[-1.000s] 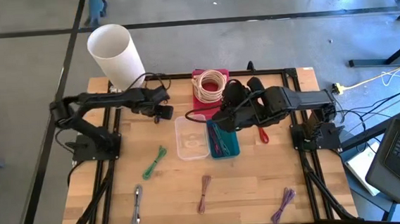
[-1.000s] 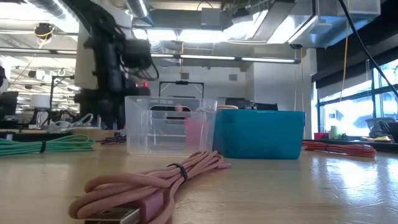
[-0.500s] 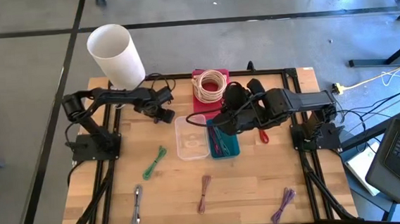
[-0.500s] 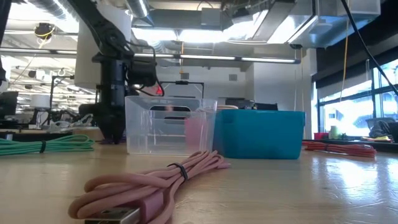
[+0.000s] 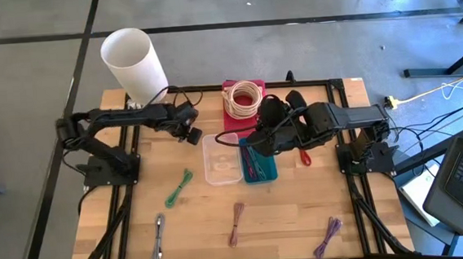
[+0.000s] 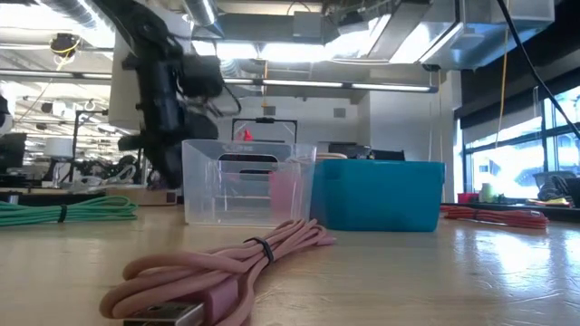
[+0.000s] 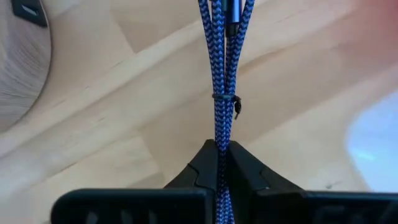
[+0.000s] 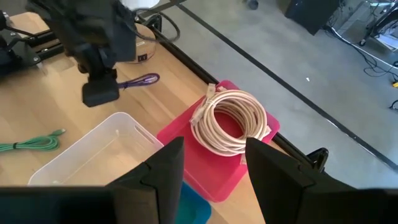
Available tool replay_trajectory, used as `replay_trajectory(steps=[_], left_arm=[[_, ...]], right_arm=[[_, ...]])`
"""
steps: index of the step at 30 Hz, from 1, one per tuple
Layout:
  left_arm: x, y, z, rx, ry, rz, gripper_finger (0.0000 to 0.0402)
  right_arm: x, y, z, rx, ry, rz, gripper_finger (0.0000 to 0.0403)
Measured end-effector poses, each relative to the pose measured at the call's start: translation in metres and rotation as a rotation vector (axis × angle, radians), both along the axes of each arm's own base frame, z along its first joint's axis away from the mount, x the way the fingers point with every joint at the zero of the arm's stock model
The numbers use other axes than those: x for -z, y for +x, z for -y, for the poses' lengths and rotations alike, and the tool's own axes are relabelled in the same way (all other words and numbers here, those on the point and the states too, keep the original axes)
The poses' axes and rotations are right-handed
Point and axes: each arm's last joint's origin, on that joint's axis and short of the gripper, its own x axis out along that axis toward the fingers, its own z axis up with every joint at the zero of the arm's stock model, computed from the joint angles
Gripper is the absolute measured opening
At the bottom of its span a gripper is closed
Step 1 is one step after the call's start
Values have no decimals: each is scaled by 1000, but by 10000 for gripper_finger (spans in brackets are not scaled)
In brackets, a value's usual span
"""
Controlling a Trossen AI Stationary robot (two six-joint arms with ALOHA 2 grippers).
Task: Pick & Place USB Port
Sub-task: Put the purple patterned charger cable into the blue bin
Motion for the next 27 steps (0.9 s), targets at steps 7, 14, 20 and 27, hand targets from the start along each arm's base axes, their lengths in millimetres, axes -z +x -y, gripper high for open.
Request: replay_trajectory(steps=[7,14,20,27], left_arm=[[-41,-11,22,10,67,166,7],[-82,-28,43,33,136,394,7],[-125,-20,65,204,248,803,7],[-171,4,87,594,393,1319,7]], right_arm=[[0,0,1,4,0,0,174],[0,1,6,25,4,6,174],[0,2,6,52,28,48,174],[-6,12,4,9,26,123,174]])
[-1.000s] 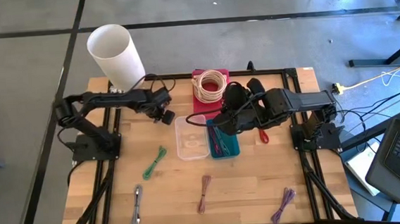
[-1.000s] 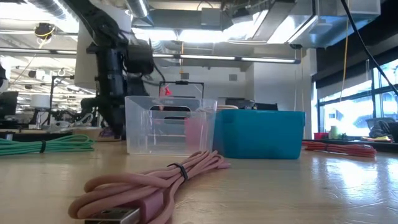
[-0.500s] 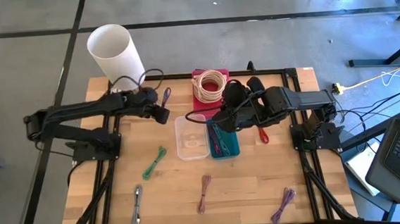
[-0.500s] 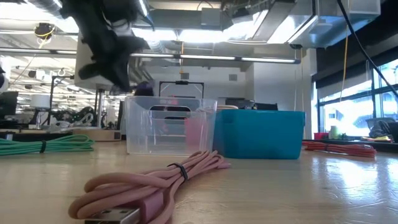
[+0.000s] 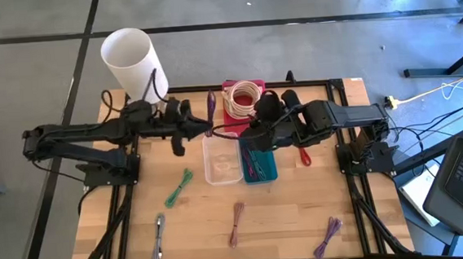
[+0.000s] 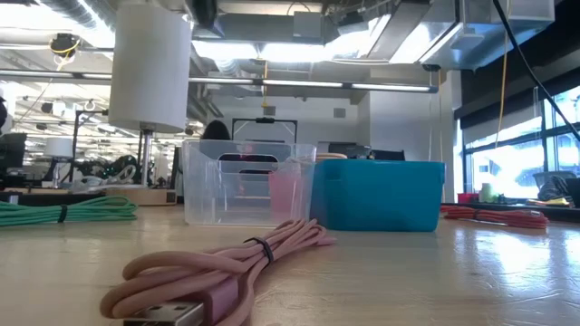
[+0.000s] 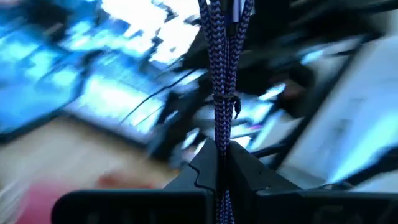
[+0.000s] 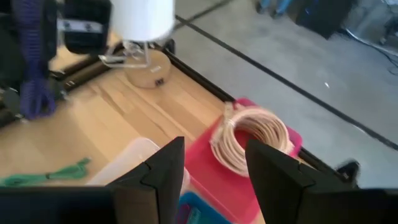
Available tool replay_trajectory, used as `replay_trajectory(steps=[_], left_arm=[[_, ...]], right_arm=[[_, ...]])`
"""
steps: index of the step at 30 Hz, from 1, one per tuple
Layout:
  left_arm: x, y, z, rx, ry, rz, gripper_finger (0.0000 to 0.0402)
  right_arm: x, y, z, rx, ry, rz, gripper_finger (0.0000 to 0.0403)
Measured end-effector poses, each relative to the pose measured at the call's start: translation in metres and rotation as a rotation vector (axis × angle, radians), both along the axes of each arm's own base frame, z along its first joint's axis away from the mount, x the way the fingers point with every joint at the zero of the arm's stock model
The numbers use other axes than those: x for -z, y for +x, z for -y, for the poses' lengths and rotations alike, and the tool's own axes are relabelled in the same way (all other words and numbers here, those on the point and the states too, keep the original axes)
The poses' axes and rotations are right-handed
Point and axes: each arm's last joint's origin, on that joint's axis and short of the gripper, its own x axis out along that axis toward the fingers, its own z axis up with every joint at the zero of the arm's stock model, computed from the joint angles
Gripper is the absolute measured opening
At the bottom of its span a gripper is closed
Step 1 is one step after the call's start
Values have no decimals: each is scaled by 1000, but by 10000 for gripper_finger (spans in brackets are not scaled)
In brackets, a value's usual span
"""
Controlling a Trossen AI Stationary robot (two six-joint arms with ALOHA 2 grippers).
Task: Pick & Place USB Port
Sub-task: Put the purple patterned charger cable into the blue bin
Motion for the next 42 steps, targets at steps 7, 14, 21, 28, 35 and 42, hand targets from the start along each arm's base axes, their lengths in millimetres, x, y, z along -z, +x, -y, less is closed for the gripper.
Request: replay_trajectory(steps=[7,14,21,28,35,42], left_arm=[[3,20,4,145,12,87,7],[8,34,3,185,3,128,7],[5,37,3,208,11,189,7],[3,37,3,208,41,227,7],[2,37,3,209,43,233,6],[4,37,3,209,42,216,13]], right_arm=[[-15,19,-5,-157,-63,109,174],[-28,30,-11,-339,-52,204,174],[-29,31,-11,-346,-45,223,175],[-27,45,-9,-382,-8,279,175],[-16,59,-4,-425,36,268,144],[-14,60,-4,-441,31,248,21]])
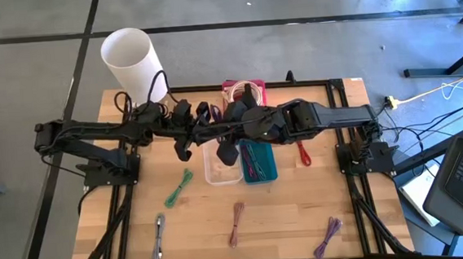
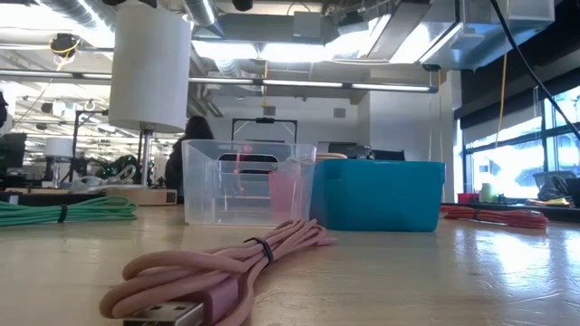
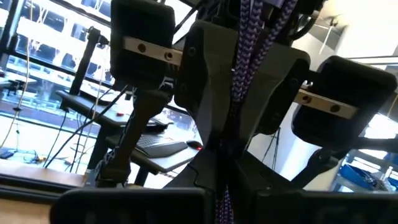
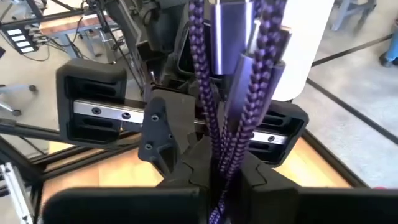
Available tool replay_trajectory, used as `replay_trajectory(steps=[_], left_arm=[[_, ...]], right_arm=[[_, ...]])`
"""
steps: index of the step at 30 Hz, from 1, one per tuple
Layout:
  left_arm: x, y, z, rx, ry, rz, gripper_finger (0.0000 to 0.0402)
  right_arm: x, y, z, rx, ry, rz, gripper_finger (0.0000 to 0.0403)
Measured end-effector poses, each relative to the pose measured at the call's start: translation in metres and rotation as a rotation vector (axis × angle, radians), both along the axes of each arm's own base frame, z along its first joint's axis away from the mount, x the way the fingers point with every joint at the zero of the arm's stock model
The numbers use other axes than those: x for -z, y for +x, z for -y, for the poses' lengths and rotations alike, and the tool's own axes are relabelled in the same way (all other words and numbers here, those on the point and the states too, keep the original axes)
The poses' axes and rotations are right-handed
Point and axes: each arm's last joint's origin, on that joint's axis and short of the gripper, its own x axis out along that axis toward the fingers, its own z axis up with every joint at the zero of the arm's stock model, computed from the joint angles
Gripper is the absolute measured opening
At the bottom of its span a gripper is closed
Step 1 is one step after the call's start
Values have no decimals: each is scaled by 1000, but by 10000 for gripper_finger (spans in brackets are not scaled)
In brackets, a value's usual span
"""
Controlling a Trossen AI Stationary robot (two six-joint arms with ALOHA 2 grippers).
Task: Pick & Place USB Port
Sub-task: Put the purple patterned charger cable into the blue bin
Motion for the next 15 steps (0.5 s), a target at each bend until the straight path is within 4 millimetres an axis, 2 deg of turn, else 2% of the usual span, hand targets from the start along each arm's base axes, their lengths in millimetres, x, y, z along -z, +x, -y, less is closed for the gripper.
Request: replay_trajectory(steps=[4,9,11,14,15], left_arm=[[2,1,-1,-27,-12,-22,36],[13,2,-1,-55,-18,-149,78],[21,4,-1,-63,-23,-231,101],[28,4,-3,-91,-42,-310,137],[30,3,-4,-104,-47,-328,148]], right_arm=[[0,-7,3,51,-39,-48,20],[-9,-43,13,260,-42,-161,20],[-5,-59,15,319,51,-218,20],[5,-81,13,380,316,-371,20],[10,-78,12,382,387,-383,20]])
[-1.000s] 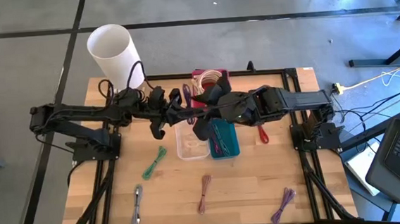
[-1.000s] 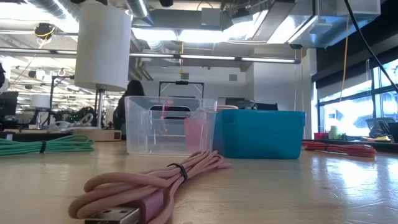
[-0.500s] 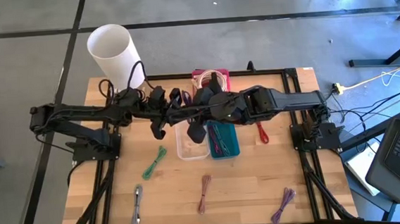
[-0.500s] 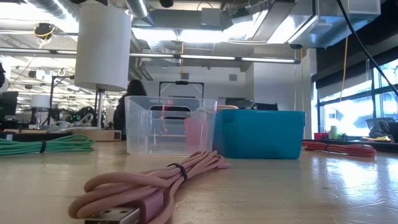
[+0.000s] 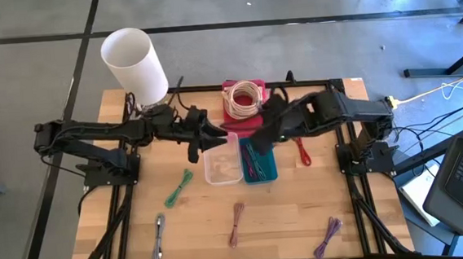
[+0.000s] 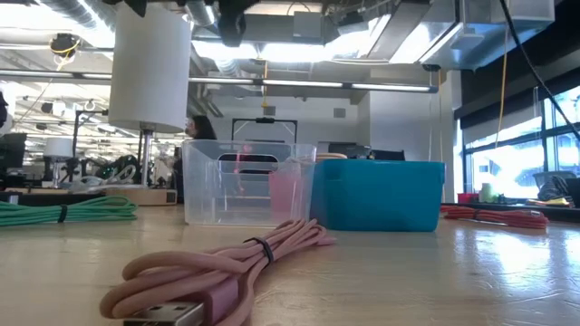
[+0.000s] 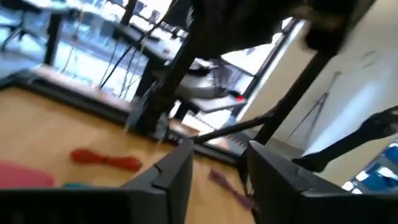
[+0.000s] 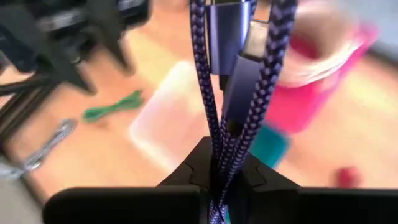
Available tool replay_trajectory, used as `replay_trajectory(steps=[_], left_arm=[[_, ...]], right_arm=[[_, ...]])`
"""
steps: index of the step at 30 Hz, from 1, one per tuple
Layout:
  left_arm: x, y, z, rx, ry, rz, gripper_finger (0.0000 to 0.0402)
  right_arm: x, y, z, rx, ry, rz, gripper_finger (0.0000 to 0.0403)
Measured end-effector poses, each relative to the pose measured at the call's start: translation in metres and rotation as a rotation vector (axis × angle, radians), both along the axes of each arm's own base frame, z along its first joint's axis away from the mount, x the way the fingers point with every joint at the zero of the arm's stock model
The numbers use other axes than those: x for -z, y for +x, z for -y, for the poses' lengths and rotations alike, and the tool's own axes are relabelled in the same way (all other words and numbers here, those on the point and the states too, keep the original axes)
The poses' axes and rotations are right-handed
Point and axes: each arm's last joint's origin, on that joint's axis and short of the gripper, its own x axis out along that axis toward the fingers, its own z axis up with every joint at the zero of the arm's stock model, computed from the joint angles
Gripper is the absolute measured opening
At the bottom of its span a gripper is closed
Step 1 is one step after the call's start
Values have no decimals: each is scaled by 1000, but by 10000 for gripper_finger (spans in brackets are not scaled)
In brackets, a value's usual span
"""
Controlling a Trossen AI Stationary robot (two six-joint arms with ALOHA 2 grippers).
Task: Pick & Place USB Port
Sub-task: Put the purple patterned charger cable into the blue bin
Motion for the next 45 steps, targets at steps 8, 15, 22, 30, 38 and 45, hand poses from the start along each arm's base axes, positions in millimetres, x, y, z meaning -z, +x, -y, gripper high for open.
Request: replay_trajectory(steps=[8,15,22,30,38,45], left_arm=[[1,-1,-4,-58,58,-6,194],[-1,-2,-3,-55,75,4,190],[-14,-14,-2,-53,80,52,185],[-24,-25,0,-60,85,98,185],[-25,-26,0,-61,85,101,184],[-25,-26,0,-64,85,101,184]], right_arm=[[88,32,-6,-46,289,-258,20],[174,45,13,-50,467,-353,20],[223,52,38,-56,528,-242,20],[257,43,57,-25,521,-236,20],[281,34,67,11,507,-226,19],[289,31,73,26,520,-212,19]])
